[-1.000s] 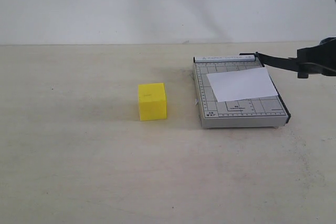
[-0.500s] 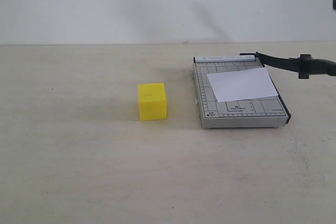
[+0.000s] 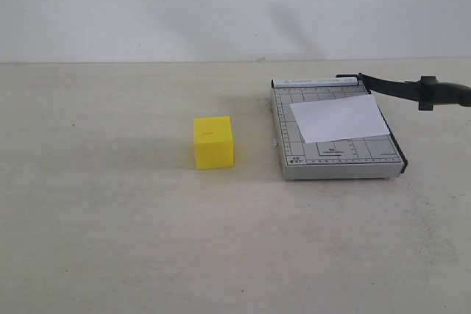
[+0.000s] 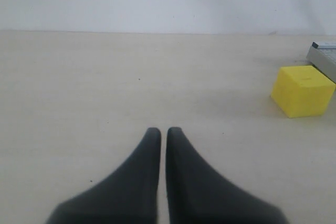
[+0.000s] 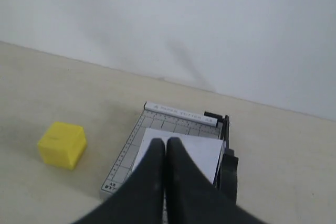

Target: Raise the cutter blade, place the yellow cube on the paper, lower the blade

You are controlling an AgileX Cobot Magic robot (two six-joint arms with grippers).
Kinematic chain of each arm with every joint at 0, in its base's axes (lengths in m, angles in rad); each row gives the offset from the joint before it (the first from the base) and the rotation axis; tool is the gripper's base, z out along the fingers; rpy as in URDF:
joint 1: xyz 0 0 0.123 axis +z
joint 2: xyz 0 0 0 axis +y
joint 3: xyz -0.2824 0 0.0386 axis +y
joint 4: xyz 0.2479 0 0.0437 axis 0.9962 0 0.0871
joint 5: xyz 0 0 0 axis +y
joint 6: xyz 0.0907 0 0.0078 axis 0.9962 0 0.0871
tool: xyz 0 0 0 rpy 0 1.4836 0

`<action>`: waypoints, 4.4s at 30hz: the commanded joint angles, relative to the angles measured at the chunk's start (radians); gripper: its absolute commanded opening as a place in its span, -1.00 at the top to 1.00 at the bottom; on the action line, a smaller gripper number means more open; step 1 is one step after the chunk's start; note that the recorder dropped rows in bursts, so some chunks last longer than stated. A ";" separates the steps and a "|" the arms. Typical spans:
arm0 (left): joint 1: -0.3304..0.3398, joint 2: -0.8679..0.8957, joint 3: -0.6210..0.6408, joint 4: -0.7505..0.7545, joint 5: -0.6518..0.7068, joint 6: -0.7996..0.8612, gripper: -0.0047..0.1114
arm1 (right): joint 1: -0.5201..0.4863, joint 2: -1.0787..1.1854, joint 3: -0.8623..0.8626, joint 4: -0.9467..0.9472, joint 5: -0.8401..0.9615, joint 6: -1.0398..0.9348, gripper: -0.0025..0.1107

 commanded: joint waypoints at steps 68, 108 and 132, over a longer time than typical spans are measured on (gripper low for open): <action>-0.476 1.577 -0.616 -0.183 -1.249 -0.036 0.84 | 0.002 -0.091 0.734 0.331 -0.502 0.027 0.96; -0.710 2.434 -1.755 -0.026 -0.268 -0.082 0.84 | 0.002 -0.091 0.734 0.340 -0.464 0.042 0.96; -0.757 2.458 -1.773 -0.022 -0.249 0.091 0.84 | 0.002 -0.091 0.734 0.340 -0.464 0.042 0.96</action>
